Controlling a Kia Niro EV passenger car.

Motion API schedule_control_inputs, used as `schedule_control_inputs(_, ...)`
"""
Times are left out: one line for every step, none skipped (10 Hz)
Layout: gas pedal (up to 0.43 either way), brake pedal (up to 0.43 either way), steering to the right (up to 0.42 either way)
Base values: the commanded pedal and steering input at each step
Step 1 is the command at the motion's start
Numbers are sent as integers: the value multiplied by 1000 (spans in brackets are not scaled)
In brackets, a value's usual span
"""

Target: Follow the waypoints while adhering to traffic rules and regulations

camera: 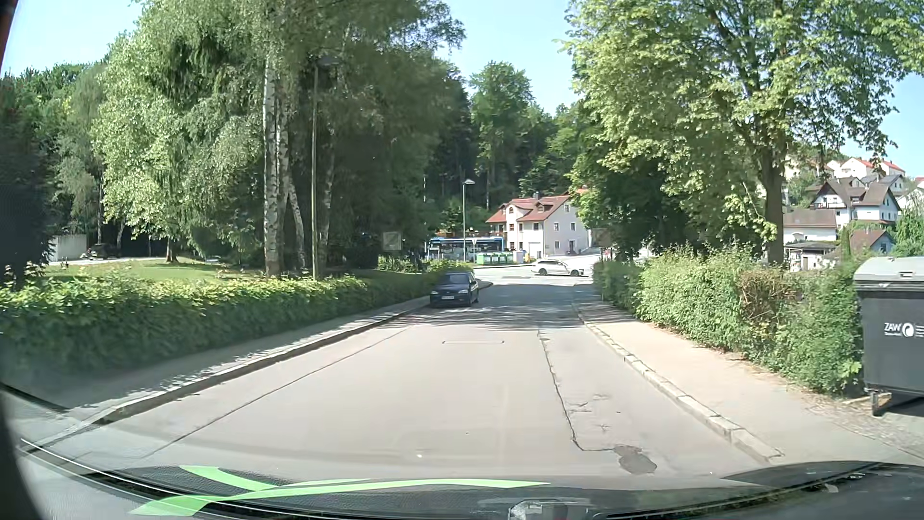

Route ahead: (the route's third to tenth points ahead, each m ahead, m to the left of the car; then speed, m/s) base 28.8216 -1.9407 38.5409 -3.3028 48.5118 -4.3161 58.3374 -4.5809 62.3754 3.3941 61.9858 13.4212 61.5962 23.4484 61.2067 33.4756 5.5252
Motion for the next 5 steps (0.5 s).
schedule_control_inputs(0,165,24)
schedule_control_inputs(0,165,24)
schedule_control_inputs(0,165,23)
schedule_control_inputs(0,165,20)
schedule_control_inputs(0,165,15)
